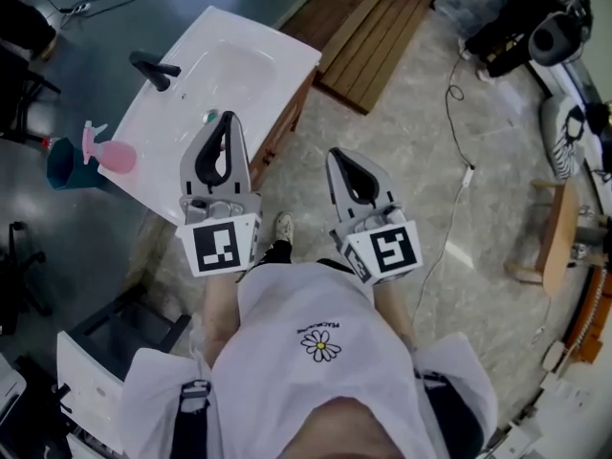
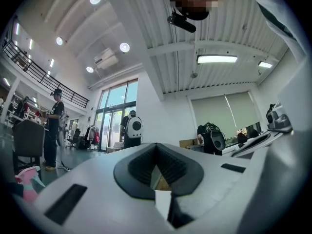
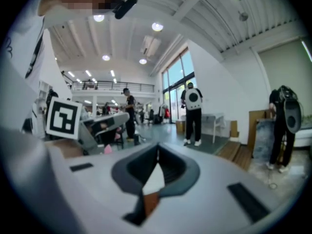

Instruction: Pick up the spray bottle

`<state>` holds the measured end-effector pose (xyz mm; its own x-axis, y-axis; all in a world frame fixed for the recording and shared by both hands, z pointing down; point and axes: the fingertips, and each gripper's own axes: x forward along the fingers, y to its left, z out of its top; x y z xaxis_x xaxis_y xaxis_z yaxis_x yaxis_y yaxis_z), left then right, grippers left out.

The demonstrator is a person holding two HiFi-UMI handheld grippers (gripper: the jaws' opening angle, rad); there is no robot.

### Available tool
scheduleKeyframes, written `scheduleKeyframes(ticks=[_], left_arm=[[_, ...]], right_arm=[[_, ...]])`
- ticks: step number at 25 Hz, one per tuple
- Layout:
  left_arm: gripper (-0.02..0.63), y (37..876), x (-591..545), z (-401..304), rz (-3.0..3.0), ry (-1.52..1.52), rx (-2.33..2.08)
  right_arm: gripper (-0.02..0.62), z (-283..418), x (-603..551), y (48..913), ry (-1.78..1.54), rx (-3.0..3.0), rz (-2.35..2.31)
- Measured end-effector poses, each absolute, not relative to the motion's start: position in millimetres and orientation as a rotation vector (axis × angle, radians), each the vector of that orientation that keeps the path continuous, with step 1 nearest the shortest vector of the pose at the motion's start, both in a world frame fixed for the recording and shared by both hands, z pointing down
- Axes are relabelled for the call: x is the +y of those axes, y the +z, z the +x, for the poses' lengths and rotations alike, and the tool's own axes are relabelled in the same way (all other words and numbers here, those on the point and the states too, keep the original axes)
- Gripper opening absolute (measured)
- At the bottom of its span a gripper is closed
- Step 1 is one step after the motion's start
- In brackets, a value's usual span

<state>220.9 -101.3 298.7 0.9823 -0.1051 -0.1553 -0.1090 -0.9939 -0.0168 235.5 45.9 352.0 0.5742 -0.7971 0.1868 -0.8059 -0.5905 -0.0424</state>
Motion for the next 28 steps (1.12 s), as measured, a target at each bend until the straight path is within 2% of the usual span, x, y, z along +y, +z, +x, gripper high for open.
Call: scheduleKeyframes(ticks=[13, 28], left_arm=[[0.018, 297, -138, 222, -3.058, 0.220, 0.477], [0.017, 261, -182, 145, -2.768, 0.220, 1.061]], right_arm=[[0.029, 275, -1, 350, 0.285, -1.725, 2.675], [0.029, 272, -90, 324, 0.226, -2.261, 2.305]])
